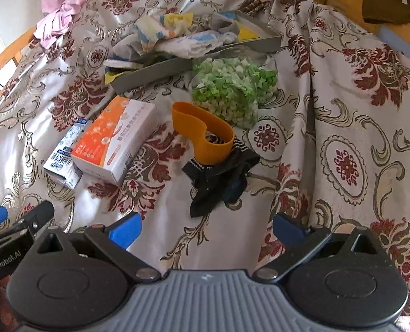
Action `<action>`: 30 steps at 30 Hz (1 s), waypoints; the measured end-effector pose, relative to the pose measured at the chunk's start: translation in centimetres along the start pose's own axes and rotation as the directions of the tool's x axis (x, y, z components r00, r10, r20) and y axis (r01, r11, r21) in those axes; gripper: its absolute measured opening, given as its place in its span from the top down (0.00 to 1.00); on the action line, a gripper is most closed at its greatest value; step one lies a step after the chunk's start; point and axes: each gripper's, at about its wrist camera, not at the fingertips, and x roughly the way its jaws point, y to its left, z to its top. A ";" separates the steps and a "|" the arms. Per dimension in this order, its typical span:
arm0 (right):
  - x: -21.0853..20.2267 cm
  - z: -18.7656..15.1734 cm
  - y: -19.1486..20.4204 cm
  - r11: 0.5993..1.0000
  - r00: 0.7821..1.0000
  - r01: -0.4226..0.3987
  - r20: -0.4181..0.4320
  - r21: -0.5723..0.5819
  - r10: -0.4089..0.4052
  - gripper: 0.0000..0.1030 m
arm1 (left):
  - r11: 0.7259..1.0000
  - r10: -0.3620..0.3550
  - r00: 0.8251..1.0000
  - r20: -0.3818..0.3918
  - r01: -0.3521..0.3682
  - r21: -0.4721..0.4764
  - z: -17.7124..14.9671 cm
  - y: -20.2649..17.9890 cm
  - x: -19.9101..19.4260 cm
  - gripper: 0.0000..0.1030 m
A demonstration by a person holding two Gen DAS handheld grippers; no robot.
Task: Organize soft objects
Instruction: 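Lift both grippers away from the tray and move back to the pile, then grasp the orange silicone band with the left gripper while the right gripper grasps the striped black sock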
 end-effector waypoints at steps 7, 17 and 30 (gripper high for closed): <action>0.7 0.8 -0.6 0.999 1.000 -0.018 -0.019 0.030 0.018 0.00 | 1.000 -0.012 1.000 0.027 0.011 0.023 1.4 -0.7 1.4 0.01; 2.8 4.0 -4.9 0.988 0.997 -0.060 -0.031 0.140 0.065 0.00 | 0.970 -0.198 0.976 0.092 0.181 0.161 5.0 -3.2 4.4 0.01; 5.1 6.8 -6.5 0.975 0.984 -0.178 -0.035 -0.134 0.174 0.00 | 0.712 -0.511 0.855 -0.088 0.479 0.514 9.1 -7.4 10.6 0.01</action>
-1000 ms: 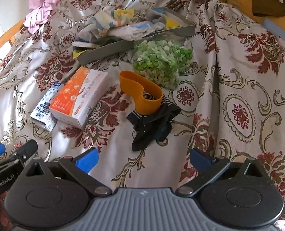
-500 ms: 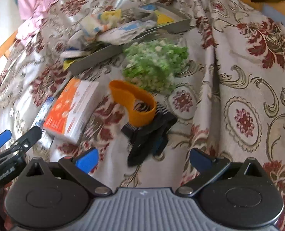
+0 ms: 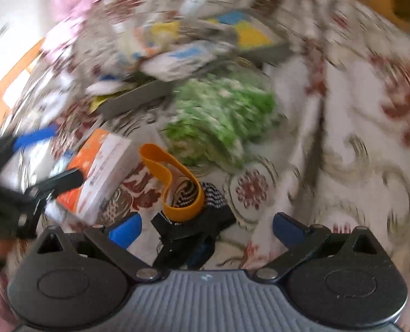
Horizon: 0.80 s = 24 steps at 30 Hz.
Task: Organize soft objects
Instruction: 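Grasp the orange silicone band with the left gripper while the right gripper grasps the striped black sock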
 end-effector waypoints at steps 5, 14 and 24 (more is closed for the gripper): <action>1.6 0.1 0.8 0.987 1.000 -0.014 -0.026 -0.163 0.010 0.00 | 0.994 -0.098 0.992 -0.082 0.102 0.049 0.7 1.1 3.1 0.01; 2.9 -0.7 2.1 0.953 0.999 -0.012 -0.037 -0.302 0.001 0.01 | 0.943 -0.202 0.971 -0.125 0.227 0.241 0.9 -1.4 6.9 0.01; 1.0 -1.5 3.1 0.901 0.995 -0.100 -0.021 -0.421 0.101 0.01 | 0.887 -0.246 0.946 -0.211 0.308 0.345 0.4 -1.5 9.4 0.14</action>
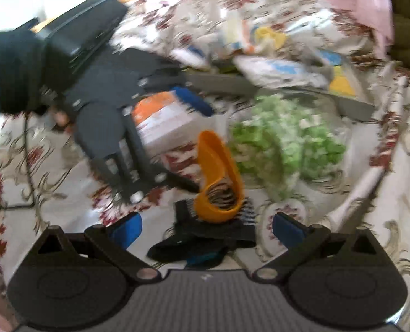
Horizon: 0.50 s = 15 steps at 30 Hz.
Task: Organize soft objects
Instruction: 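Grasp the orange silicone band with the left gripper while the right gripper grasps the striped black sock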
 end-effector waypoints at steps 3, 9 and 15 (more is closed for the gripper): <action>1.7 -0.1 0.7 0.999 0.998 0.024 -0.061 -0.047 -0.027 0.01 | 1.000 -0.021 1.000 -0.009 0.021 0.007 0.0 0.2 0.5 0.16; 3.3 -0.7 0.8 0.996 0.992 0.061 -0.103 -0.063 -0.068 0.01 | 0.998 -0.060 0.998 -0.007 0.059 -0.030 0.5 0.8 1.4 0.17; 3.5 -0.8 0.8 0.995 0.992 0.083 -0.093 -0.052 -0.087 0.01 | 0.996 -0.088 0.996 -0.024 0.087 -0.032 1.1 0.1 1.9 0.18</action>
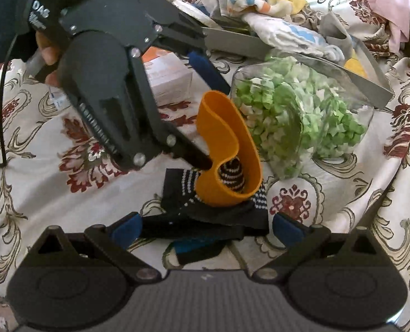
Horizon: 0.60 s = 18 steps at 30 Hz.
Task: Organize soft objects
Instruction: 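Grasp the orange silicone band with the left gripper while the right gripper grasps the striped black sock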
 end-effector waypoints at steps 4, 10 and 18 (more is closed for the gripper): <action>0.3 -0.3 0.0 1.000 1.000 0.000 0.008 -0.014 0.000 0.01 | 0.999 -0.009 1.000 0.008 0.008 0.033 0.0 -0.7 -0.3 0.29; 0.5 -0.9 0.3 0.998 1.000 0.014 0.022 -0.064 -0.012 0.01 | 1.000 -0.005 1.000 0.005 0.005 0.015 -0.3 -1.1 -0.6 0.66; 0.6 -1.2 0.3 0.998 0.999 0.025 0.037 -0.062 -0.023 0.01 | 1.000 -0.024 0.999 0.036 0.024 -0.016 -0.3 -2.6 -1.5 0.73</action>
